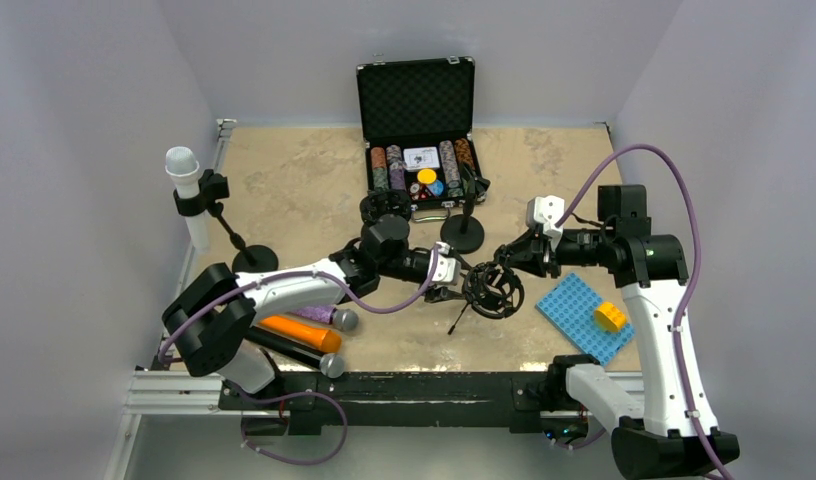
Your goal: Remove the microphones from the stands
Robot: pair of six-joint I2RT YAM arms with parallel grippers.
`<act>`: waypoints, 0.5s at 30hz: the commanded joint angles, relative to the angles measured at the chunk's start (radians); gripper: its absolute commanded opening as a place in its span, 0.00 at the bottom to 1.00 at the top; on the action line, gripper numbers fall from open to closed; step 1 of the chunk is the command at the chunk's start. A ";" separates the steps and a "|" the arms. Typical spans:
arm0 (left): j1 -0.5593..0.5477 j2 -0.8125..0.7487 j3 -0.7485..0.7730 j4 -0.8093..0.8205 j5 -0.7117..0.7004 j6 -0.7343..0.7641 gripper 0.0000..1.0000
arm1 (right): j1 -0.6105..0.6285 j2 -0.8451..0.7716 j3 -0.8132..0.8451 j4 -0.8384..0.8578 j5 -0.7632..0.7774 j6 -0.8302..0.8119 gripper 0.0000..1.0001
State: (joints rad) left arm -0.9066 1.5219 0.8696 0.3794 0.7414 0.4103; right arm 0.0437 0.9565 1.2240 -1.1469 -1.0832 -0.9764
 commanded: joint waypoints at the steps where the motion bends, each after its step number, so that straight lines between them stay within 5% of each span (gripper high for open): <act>1: -0.009 0.023 0.039 0.025 0.088 -0.004 0.61 | -0.001 0.001 0.011 0.005 0.029 0.005 0.00; 15: -0.017 0.069 0.006 -0.186 0.072 0.136 0.59 | -0.001 0.017 0.000 0.032 0.027 0.038 0.00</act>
State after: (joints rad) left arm -0.9073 1.5467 0.8757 0.3450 0.7738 0.4702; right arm 0.0437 0.9630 1.2240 -1.1492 -1.0691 -0.9543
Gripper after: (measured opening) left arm 0.583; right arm 0.234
